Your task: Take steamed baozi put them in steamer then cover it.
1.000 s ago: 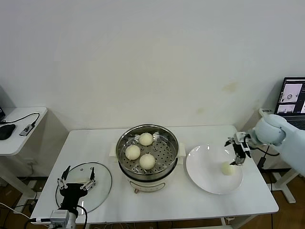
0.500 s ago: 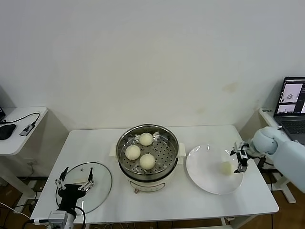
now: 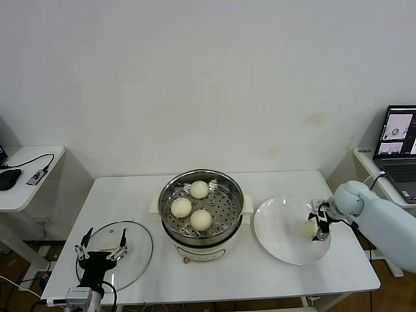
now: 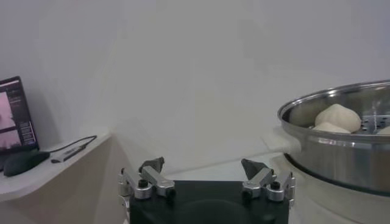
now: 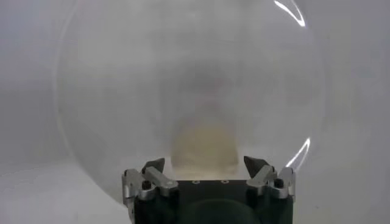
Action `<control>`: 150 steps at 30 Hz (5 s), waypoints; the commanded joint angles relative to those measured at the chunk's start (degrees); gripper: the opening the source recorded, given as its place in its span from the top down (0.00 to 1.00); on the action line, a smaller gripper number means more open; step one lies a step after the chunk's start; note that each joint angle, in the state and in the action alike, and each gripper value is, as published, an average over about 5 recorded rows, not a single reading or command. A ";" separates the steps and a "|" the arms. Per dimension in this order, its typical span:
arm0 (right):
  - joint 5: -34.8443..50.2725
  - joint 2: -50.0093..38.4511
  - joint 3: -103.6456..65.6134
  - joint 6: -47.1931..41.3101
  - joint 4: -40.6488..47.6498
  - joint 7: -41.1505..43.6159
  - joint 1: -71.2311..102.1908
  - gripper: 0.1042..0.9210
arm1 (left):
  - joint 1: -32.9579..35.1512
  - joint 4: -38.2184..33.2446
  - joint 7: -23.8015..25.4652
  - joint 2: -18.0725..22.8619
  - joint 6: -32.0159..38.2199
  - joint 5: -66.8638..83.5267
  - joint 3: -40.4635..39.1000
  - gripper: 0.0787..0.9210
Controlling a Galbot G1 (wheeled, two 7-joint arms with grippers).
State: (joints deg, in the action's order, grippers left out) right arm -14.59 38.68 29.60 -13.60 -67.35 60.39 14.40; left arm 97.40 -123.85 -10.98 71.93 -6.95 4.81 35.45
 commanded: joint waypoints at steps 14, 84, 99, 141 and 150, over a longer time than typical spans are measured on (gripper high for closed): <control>4.03 -3.67 5.73 -1.79 -4.09 0.50 -6.89 0.42 | 0.15 -0.35 -0.04 -0.08 0.07 0.20 0.28 0.12; 41.16 24.81 40.21 -27.97 -9.81 -14.87 -37.27 0.32 | -1.09 0.39 0.01 0.66 -0.06 0.69 -1.43 0.12; 42.85 9.77 30.29 -24.80 -26.35 -21.95 -35.74 0.12 | -1.35 0.23 0.04 0.46 -0.11 0.66 -1.10 0.12; 20.89 37.22 -79.84 20.96 -44.93 -48.39 73.08 0.12 | 9.32 9.11 -4.33 0.12 10.35 -57.75 7.56 0.12; 21.14 37.49 -82.96 20.07 -42.63 -52.72 73.46 0.12 | 8.35 14.72 -4.69 -2.10 13.07 -74.66 9.49 0.12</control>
State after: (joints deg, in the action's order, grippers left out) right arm 8.48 69.58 -42.35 5.30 -109.57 11.10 79.31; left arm 104.82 -115.07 -14.99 71.66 1.64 -41.11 40.89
